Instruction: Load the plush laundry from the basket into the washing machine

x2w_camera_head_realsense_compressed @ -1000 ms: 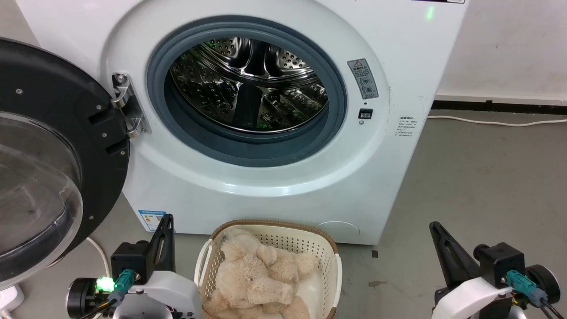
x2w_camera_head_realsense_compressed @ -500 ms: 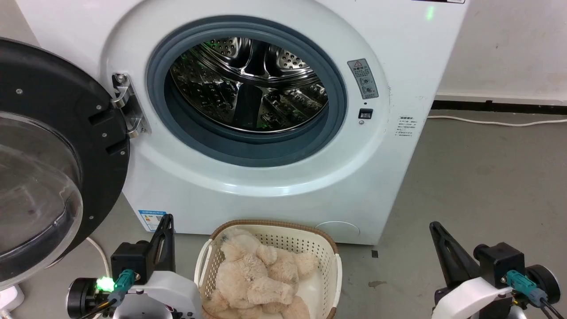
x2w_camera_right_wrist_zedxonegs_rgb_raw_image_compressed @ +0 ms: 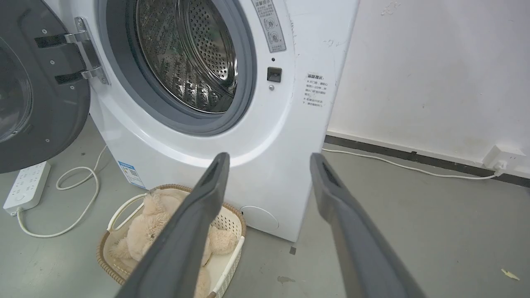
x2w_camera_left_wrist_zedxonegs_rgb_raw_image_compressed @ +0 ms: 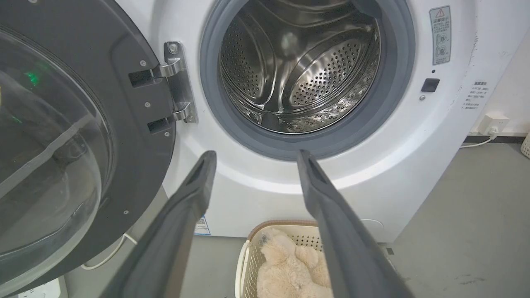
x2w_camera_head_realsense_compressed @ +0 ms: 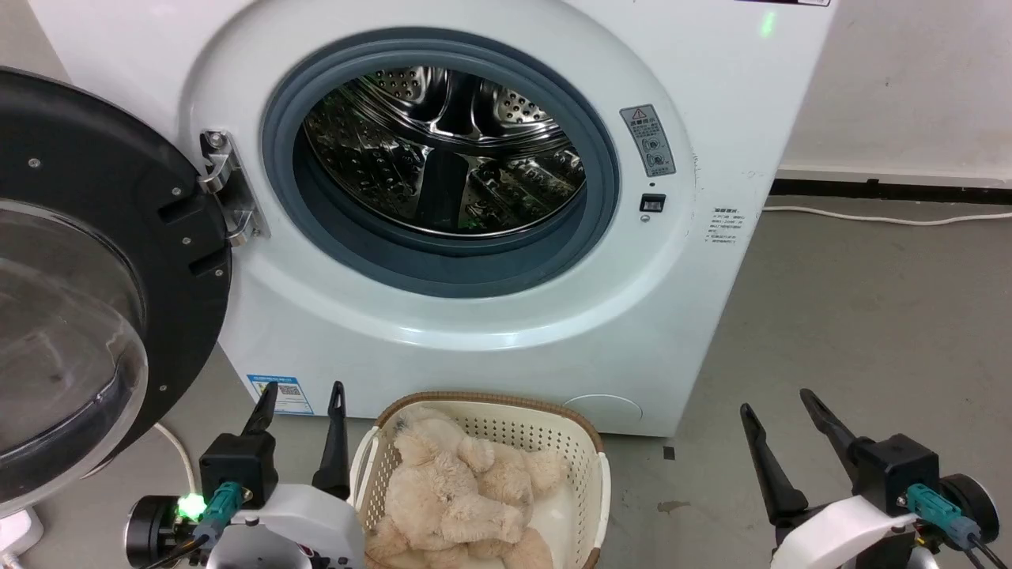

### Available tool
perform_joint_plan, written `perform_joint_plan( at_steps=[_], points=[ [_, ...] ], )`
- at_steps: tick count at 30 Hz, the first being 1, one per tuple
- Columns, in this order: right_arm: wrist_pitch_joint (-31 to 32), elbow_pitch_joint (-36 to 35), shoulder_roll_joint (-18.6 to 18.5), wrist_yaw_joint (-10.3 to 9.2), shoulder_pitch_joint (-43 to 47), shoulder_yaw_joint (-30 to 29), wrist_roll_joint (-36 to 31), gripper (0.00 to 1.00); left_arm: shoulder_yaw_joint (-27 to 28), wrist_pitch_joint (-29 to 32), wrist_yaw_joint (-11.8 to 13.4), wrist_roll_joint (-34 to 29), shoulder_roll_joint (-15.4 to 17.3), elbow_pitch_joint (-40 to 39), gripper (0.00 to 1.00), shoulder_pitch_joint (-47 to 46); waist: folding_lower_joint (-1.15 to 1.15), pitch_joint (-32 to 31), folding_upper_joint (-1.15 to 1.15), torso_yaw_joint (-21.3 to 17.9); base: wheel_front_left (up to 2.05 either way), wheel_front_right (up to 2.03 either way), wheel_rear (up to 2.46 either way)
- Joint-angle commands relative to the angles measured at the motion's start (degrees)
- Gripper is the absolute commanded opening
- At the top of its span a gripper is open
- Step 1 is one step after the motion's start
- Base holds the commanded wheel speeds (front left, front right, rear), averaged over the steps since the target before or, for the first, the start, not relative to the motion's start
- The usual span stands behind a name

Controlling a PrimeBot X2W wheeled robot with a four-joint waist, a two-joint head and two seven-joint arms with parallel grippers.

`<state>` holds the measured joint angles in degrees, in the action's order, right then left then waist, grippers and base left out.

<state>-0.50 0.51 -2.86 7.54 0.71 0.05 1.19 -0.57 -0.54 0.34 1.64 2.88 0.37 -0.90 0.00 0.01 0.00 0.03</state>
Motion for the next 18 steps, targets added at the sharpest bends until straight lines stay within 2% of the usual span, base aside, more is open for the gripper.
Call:
perform_joint_plan(
  at_steps=[1, 18],
  points=[
    [-0.6, 0.2, 0.0, 0.00, 0.5, -0.1, 0.8, 1.00, -0.2, -0.5, -0.1, 0.5, 0.0, 0.2, 1.00, 0.3, 0.00, 0.0, 0.00, 0.0, 0.00, 0.00, 0.00],
    [-2.9, 0.2, 0.0, -0.01, 0.8, -0.5, 4.1, 1.00, -2.5, -2.1, -1.2, 4.4, 0.2, 4.7, 1.00, -2.2, 0.00, 2.5, 0.00, -1.1, 0.00, 0.00, 0.00]
  ],
)
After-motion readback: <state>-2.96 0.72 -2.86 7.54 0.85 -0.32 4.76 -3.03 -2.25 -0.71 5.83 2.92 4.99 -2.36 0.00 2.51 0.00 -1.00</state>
